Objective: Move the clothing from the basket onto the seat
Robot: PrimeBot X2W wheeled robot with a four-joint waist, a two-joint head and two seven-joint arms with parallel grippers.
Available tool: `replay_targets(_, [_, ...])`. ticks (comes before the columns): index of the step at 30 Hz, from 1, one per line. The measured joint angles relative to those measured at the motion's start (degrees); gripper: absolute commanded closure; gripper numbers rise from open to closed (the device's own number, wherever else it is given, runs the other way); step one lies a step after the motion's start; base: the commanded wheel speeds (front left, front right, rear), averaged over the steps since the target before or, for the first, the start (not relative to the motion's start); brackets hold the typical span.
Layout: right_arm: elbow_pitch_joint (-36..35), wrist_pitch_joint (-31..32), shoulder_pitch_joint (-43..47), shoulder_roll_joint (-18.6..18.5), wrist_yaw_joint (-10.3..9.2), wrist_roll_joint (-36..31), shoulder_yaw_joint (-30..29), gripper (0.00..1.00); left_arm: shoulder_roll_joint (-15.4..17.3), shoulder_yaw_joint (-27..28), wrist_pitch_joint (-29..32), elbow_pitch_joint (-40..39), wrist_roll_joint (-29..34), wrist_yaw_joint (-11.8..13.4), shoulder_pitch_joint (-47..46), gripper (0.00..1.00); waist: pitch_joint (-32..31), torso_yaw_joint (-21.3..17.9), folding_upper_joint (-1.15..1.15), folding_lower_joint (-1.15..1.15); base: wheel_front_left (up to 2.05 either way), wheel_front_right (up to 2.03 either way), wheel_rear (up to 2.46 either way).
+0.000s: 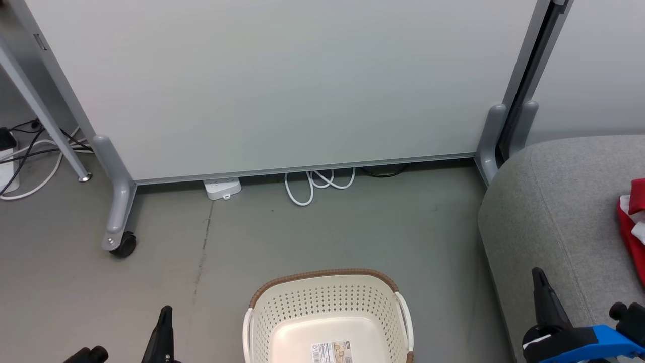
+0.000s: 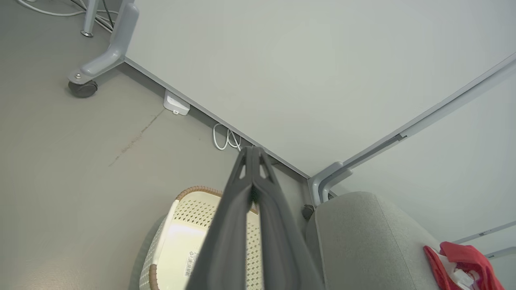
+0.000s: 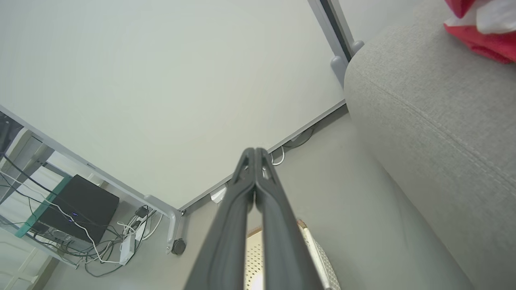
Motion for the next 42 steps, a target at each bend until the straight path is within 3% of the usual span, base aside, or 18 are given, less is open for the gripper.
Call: replay_targets(42, [2.4, 3.4, -3.9, -0.1, -0.01, 31.2, 0.2, 1.00, -0.4, 4.9, 7.4, -3.3, -25.9, 0.0, -2.9, 1.00, 0.4, -1.3, 0.00, 0.00, 0.00, 0.00, 0.00])
